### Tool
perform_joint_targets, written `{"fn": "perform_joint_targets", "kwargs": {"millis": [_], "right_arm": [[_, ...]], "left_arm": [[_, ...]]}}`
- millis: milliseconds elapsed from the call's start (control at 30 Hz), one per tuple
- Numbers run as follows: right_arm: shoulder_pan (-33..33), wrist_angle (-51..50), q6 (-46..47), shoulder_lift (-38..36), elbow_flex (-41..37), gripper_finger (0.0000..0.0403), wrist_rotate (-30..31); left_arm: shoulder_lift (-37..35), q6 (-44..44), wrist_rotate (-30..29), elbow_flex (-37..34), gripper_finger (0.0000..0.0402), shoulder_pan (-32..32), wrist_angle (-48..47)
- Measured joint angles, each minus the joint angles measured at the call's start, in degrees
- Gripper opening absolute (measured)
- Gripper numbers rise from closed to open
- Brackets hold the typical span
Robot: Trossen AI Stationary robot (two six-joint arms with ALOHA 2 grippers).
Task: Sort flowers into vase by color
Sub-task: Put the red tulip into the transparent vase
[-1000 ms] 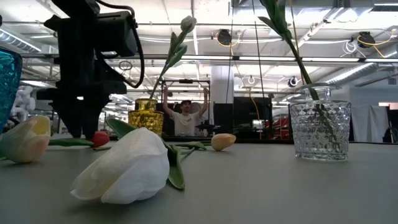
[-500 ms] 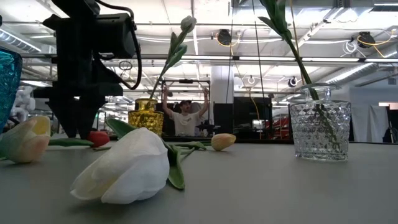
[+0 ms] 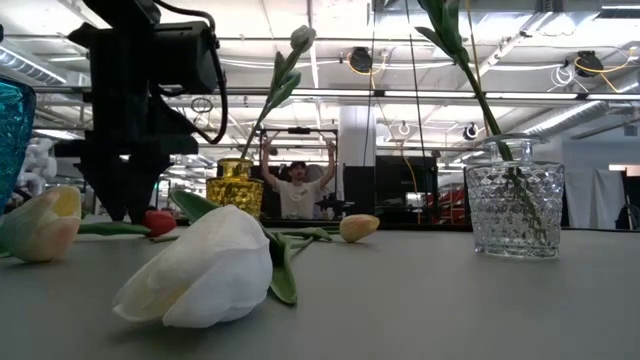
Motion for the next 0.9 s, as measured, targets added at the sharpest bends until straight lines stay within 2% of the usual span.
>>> {"fn": "perform_joint_targets", "kwargs": {"millis": [567,900], "right_arm": [[0.0,-0.3,0.2,0.0,0.0,0.0183,-0.1],[0.0,-0.2,0.2,0.0,0.0,0.0183,-0.2]], "left_arm": [[1.1,-0.3,0.9,0.0,0.0171,-1.1,1.0],[1.1,0.2,-1.7,0.0,0.0171,-1.1,0.9]]}}
